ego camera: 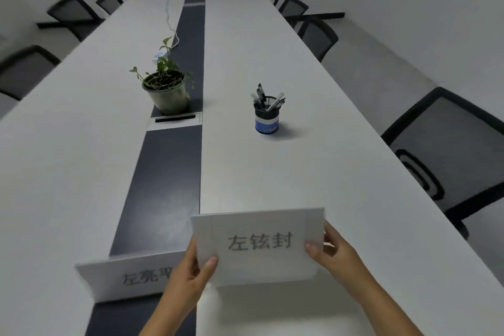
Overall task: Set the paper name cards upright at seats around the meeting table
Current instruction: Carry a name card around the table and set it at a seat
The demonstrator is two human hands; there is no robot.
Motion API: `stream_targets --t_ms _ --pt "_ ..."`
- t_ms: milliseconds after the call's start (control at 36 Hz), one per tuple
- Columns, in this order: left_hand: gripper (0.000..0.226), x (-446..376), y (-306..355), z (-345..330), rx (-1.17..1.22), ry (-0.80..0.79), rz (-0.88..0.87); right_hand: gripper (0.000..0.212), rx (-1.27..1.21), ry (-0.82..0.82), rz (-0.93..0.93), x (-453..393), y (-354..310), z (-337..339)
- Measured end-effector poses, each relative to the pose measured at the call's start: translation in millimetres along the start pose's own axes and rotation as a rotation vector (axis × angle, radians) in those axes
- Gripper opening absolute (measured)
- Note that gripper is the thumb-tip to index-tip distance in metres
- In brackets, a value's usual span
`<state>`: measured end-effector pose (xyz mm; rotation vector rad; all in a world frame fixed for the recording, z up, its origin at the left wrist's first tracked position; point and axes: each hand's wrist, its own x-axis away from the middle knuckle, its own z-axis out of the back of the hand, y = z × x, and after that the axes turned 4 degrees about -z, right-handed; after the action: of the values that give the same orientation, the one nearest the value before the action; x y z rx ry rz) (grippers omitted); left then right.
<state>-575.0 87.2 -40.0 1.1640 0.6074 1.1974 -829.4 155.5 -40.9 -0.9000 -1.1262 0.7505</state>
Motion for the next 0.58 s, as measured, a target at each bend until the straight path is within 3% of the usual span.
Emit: stream_targets --t_ms 139,222,278,361,472,583 --pt "0.054 -3.2 1.4 -7.9 0.004 0.069 0.039 0.084 -0.063 -0.039 0.05 -3.5 5.4 -0.8" --pt "0.058 -0.8 -1.5 -12.4 0.049 0.075 0.033 0.057 -0.077 -0.016 0.099 2.6 0.3 -5.7" --pt "0.055 3.5 -7.6 -16.9 0.113 0.045 0.022 0.051 -0.069 -0.003 0.105 11.7 3.8 -4.5" --pt "0.056 15.4 -14.1 -28.0 0.173 -0.004 0.021 0.058 -0.085 0.049 0.048 32.3 22.3 4.6" --pt "0.062 28.1 -12.4 -43.1 0.211 -0.092 -0.021 0.086 -0.08 0.141 0.015 54.5 41.4 22.9" --pt "0.081 26.4 -13.7 -51.3 0.21 -0.131 0.01 0.107 -0.144 0.102 0.0 65.6 42.6 36.4"
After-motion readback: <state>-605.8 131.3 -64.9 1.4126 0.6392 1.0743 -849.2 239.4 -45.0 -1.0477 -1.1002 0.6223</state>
